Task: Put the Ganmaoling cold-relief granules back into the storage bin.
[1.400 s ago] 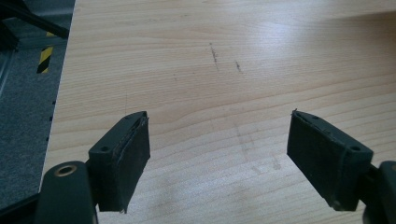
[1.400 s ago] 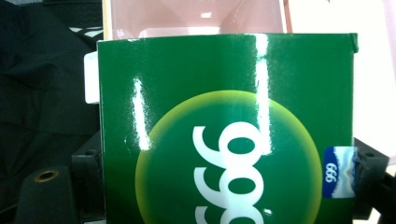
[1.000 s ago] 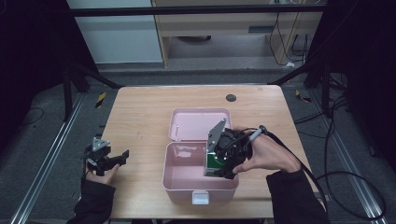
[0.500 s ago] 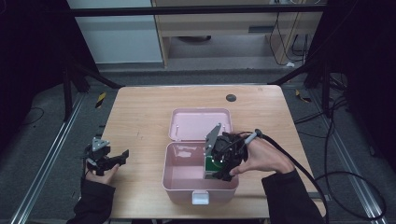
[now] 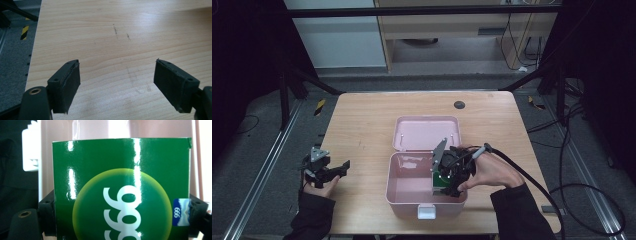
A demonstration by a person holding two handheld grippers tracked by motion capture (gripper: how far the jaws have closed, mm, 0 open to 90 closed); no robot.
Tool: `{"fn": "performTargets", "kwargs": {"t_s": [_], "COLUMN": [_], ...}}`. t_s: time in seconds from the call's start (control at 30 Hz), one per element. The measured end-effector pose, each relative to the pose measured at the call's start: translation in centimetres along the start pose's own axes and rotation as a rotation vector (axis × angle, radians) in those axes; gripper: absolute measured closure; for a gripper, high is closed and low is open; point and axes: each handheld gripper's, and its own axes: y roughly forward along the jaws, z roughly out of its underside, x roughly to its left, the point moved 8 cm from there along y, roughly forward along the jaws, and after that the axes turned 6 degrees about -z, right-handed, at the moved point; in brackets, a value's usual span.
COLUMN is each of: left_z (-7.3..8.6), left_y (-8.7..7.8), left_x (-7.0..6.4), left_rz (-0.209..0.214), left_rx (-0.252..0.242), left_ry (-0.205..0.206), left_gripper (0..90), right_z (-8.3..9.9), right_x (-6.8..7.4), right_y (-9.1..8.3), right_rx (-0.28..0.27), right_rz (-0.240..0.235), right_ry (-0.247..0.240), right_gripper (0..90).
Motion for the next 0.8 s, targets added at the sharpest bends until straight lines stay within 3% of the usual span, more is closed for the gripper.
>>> {"fn": "performTargets", "kwargs": {"t_s": [0.8], "left_z": [0.0], "left_y": [0.0], "left_x": [0.0], "left_rz": [-0.001], "left_rx": [0.003], "left_ry": [0.001], "left_gripper": [20.6], "right_z": [1.3], "right_x": [-0.6], "right_y": [2.9], "right_rx": [0.028], "right_rz": [-0.033], "right_ry": [0.011], "right_gripper": [14.2]}}
